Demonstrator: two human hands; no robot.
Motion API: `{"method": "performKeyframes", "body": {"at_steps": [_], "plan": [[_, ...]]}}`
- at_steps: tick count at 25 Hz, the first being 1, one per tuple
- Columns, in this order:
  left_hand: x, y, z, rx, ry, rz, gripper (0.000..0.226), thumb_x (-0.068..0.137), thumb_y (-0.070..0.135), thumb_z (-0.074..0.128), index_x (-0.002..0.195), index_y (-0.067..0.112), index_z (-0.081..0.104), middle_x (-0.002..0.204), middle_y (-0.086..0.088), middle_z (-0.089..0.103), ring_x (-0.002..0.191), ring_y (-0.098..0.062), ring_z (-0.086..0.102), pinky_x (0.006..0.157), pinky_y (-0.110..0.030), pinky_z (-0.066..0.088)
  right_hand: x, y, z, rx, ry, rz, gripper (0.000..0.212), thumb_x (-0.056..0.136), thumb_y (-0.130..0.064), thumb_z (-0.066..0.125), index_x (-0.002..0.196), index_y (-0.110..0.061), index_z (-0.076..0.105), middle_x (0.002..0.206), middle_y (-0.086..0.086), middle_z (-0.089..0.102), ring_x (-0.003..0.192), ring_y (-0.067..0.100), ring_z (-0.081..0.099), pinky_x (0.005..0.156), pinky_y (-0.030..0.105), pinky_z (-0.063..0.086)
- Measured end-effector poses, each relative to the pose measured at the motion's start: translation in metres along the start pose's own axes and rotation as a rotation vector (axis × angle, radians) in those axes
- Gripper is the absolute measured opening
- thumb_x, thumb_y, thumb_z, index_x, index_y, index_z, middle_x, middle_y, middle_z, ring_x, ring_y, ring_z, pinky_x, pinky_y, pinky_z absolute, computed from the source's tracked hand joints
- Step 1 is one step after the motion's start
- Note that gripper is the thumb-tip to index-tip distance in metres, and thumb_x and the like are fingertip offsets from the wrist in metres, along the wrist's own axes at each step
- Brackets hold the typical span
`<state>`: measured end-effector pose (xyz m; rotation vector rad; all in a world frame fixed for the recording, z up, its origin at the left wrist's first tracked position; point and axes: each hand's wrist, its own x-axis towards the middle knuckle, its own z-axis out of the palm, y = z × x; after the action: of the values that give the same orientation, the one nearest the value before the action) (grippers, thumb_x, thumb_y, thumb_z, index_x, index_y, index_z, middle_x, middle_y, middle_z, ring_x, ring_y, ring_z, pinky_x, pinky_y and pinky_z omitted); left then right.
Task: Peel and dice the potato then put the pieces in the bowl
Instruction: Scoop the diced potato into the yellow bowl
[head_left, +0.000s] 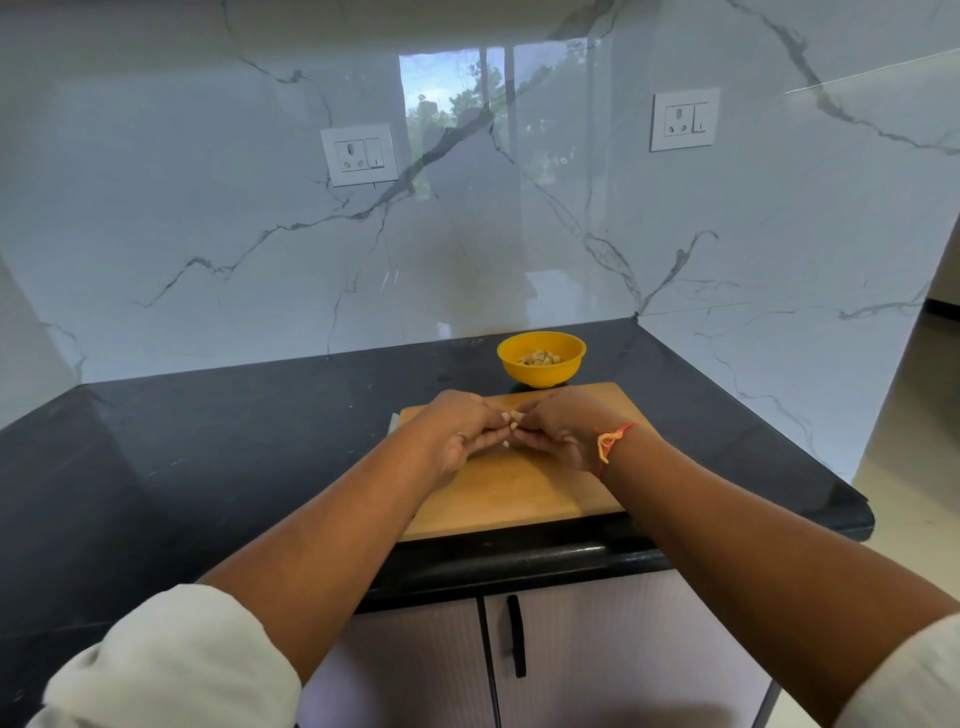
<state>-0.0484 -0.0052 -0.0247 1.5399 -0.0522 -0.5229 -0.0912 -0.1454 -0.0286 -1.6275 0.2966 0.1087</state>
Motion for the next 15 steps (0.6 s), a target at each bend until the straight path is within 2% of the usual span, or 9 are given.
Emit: {"method": "performKeyframes", "body": {"at_steps": [2, 3, 6, 9, 11, 13, 15], "plan": [[0.002, 0.011, 0.003, -0.02, -0.026, 0.056, 0.012, 0.093, -0.009, 0.058, 0.099, -0.01, 0.068, 0.099, -0.02, 0.071, 0.093, -0.022, 0.07, 0.074, -0.023, 0.061, 0.003, -0.007, -0.005, 0.131, 0.047, 0.014, 0.018, 0.099, 0.003, 0.055, 0.113, 0.004, 0.067, 0.097, 0.015, 0.07, 0.088, 0.017, 0.068, 0.098, 0.037, 0.054], [0.003, 0.017, 0.005, -0.026, -0.034, 0.087, 0.011, 0.094, -0.009, 0.058, 0.098, -0.01, 0.068, 0.098, -0.02, 0.071, 0.093, -0.021, 0.069, 0.074, -0.023, 0.06, 0.004, -0.012, -0.008, 0.173, 0.053, -0.02, 0.018, 0.098, 0.005, 0.056, 0.112, 0.005, 0.066, 0.092, 0.013, 0.069, 0.085, 0.016, 0.067, 0.096, 0.036, 0.055], [0.012, 0.036, 0.018, -0.015, -0.036, 0.169, 0.016, 0.094, -0.007, 0.059, 0.107, -0.012, 0.066, 0.103, -0.02, 0.071, 0.095, -0.019, 0.068, 0.078, -0.022, 0.059, 0.014, -0.026, -0.026, 0.113, 0.107, -0.175, 0.028, 0.09, 0.013, 0.06, 0.118, 0.009, 0.064, 0.097, 0.014, 0.067, 0.092, 0.024, 0.067, 0.096, 0.042, 0.056], [0.029, 0.052, 0.036, 0.048, -0.008, 0.246, 0.021, 0.094, -0.006, 0.059, 0.114, -0.011, 0.064, 0.104, -0.018, 0.069, 0.094, -0.017, 0.067, 0.079, -0.021, 0.058, 0.031, -0.043, -0.043, -0.077, 0.214, -0.25, 0.022, 0.083, 0.011, 0.065, 0.09, -0.008, 0.074, 0.093, 0.014, 0.071, 0.096, 0.03, 0.07, 0.095, 0.048, 0.056], [0.045, 0.061, 0.048, 0.124, 0.035, 0.281, 0.022, 0.094, -0.008, 0.058, 0.114, -0.009, 0.065, 0.109, -0.02, 0.068, 0.101, -0.022, 0.067, 0.087, -0.027, 0.058, 0.048, -0.053, -0.052, -0.167, 0.286, -0.26, 0.024, 0.077, 0.005, 0.068, 0.08, -0.017, 0.074, 0.097, 0.015, 0.074, 0.102, 0.034, 0.071, 0.093, 0.05, 0.057], [0.065, 0.066, 0.058, 0.235, 0.071, 0.318, 0.022, 0.094, -0.006, 0.058, 0.115, -0.006, 0.066, 0.11, -0.02, 0.068, 0.104, -0.025, 0.066, 0.095, -0.037, 0.056, 0.063, -0.06, -0.058, -0.326, 0.359, -0.287, 0.022, 0.08, 0.002, 0.065, 0.091, -0.013, 0.077, 0.106, 0.016, 0.074, 0.104, 0.035, 0.069, 0.092, 0.047, 0.057], [0.084, 0.068, 0.063, 0.381, 0.117, 0.36, 0.023, 0.096, -0.001, 0.057, 0.116, 0.001, 0.069, 0.115, -0.018, 0.069, 0.108, -0.027, 0.065, 0.098, -0.042, 0.054, 0.075, -0.064, -0.063, -0.515, 0.393, -0.308, 0.027, 0.091, 0.004, 0.058, 0.109, -0.004, 0.076, 0.112, 0.018, 0.072, 0.102, 0.032, 0.068, 0.088, 0.038, 0.057]]}}
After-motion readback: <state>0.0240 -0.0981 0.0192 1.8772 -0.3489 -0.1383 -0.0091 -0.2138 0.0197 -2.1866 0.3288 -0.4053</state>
